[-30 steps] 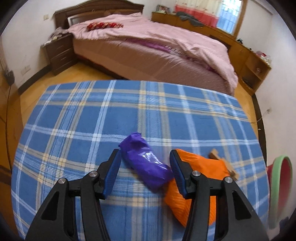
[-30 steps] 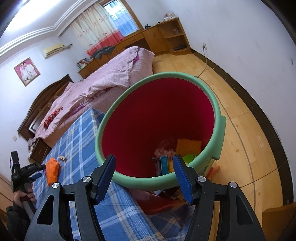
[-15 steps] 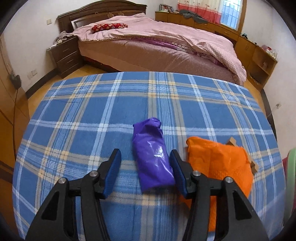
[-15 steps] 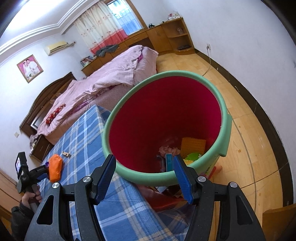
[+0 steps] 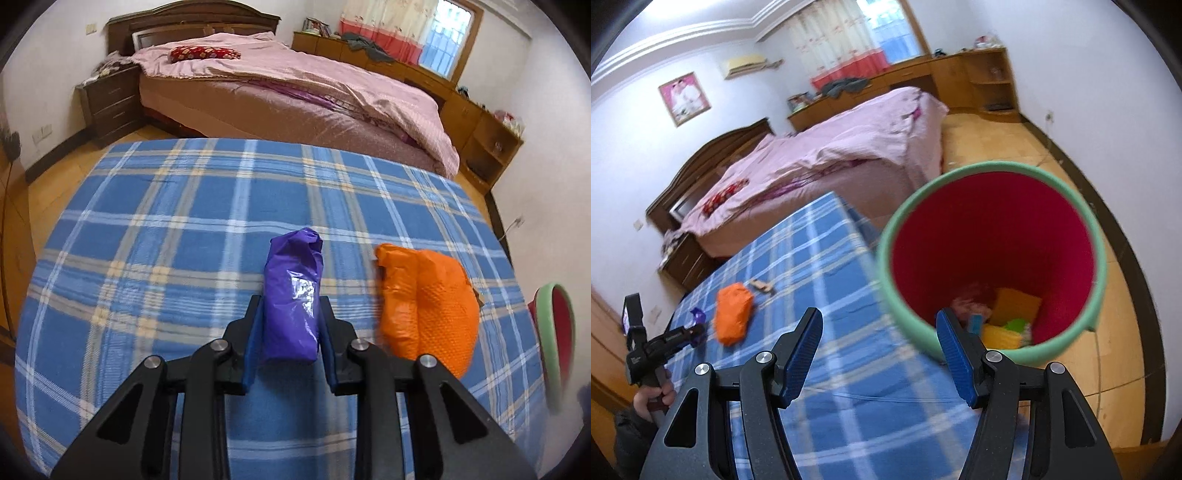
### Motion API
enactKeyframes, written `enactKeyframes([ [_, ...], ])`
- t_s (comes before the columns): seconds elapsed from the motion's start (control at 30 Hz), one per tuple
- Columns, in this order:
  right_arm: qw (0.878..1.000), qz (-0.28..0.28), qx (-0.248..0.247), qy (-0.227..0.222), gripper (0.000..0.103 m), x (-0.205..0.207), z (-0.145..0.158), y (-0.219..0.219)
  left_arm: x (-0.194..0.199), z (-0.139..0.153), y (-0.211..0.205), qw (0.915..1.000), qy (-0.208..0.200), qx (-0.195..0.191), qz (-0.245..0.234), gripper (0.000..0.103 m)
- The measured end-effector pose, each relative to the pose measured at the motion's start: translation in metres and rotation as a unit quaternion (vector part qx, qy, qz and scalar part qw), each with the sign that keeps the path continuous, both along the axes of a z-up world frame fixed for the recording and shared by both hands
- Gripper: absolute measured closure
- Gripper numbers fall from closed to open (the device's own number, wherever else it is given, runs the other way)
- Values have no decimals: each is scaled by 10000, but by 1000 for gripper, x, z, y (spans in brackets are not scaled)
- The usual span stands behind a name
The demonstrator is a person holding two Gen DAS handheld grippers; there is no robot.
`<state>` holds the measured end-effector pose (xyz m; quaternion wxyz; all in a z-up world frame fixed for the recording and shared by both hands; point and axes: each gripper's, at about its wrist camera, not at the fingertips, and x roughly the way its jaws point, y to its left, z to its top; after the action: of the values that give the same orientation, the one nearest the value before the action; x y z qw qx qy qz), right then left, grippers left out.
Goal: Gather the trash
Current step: 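Grasp the orange mesh bag with the right tool while the left tool holds the purple bag, then carry the orange mesh bag and purple bag over the red bin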
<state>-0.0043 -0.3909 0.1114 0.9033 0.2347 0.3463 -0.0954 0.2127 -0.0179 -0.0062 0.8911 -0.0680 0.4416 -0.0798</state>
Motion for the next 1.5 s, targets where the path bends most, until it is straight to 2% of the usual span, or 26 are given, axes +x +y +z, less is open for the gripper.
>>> enactKeyframes([
  [0.23,9983,551,-177,8,37,38,0,51,-5,-1,25,9981,-199,-566,162,75],
  [0.4,9948,984,-196,202,31,72,-11,87,-7,-4,33,9970,-148,-735,209,75],
  [0.67,9858,1574,-41,575,31,127,-34,141,-6,-8,35,9971,-164,-692,271,75],
  [1.0,9808,1779,-166,786,32,169,-54,175,-4,-10,36,9971,-146,-688,289,75],
  [1.03,9810,1767,-178,779,34,170,-56,177,-4,-10,36,9970,-144,-702,286,75],
  [1.07,9809,1780,-161,765,46,171,-58,179,-4,-10,36,9970,-148,-711,282,75],
  [1.13,9794,1848,-99,809,62,174,-63,183,-4,-10,35,9972,-168,-682,272,75],
  [1.2,9782,1932,-206,730,69,172,-63,188,-4,-10,34,9973,-177,-667,246,75],
  [1.27,9767,2016,-245,698,80,169,-63,191,-4,-11,33,9972,-170,-704,206,75],
  [1.37,9746,2149,-146,613,93,164,-61,193,-5,-11,34,9967,-167,-769,184,75],
  [1.5,9764,2120,115,382,95,149,-53,186,-4,-12,35,9960,-175,-844,216,75],
])
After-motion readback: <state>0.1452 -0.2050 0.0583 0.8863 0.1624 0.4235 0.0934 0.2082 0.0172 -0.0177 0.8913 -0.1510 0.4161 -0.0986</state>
